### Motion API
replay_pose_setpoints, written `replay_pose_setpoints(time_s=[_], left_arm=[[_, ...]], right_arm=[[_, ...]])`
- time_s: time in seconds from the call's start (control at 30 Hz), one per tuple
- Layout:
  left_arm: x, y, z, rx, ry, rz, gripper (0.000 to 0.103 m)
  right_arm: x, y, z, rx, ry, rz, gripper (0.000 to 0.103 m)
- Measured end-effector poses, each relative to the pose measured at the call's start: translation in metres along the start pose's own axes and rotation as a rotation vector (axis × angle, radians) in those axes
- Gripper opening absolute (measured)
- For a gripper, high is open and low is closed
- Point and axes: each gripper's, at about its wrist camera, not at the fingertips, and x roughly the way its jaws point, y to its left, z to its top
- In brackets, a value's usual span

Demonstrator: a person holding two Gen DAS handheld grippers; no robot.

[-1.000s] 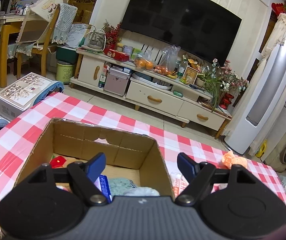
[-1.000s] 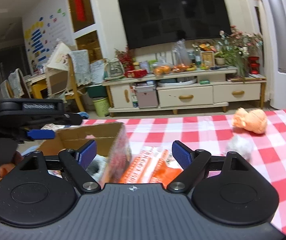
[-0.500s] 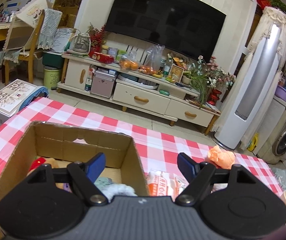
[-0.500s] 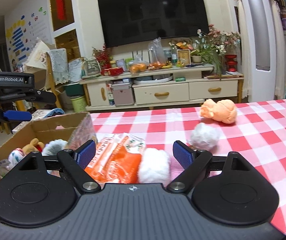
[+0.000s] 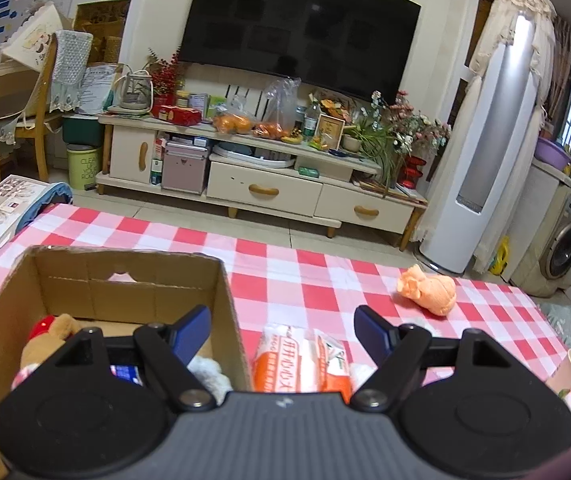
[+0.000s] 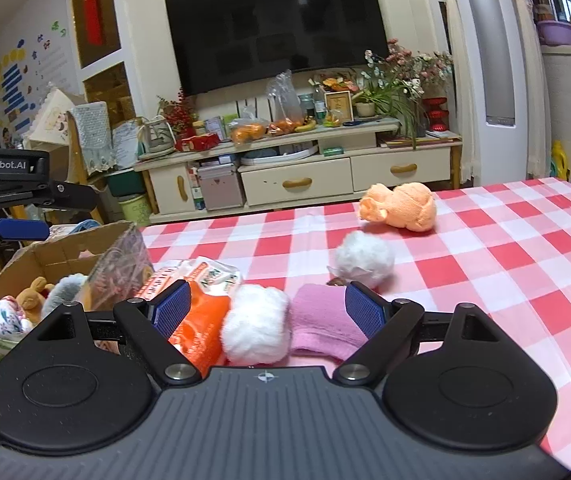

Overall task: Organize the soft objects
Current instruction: 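Withdraw both tools back toward the pink towel and white fluffy ball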

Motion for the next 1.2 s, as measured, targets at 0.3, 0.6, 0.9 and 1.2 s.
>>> replay_pose_setpoints(time_s=[0.3,0.6,0.9,1.2], left_arm=[[0.007,-0.023,-0.008,0.050,0.024,-0.013,0.079],[0.016,-0.050,-0.021,0.121,0.053,-0.035,0.082],[0.033,-0.093,-0.043,0.248,0.097,-0.076,0.082],[0.061,-0.129,-0.068,0.344,0.154,-0.114,0.082]], right_arm=[[-0.003,-0.008,-0.007,0.038,0.007,-0.037,0.103],[-0.001,-0.028,-0.007,0.072,-0.006,-0.106,0.103],[0.020,-0.074,0.002,0.153,0.009,-0.155,0.103],[0.063,-0.099,0.019,0.114,0.021,-0.115,0.103]])
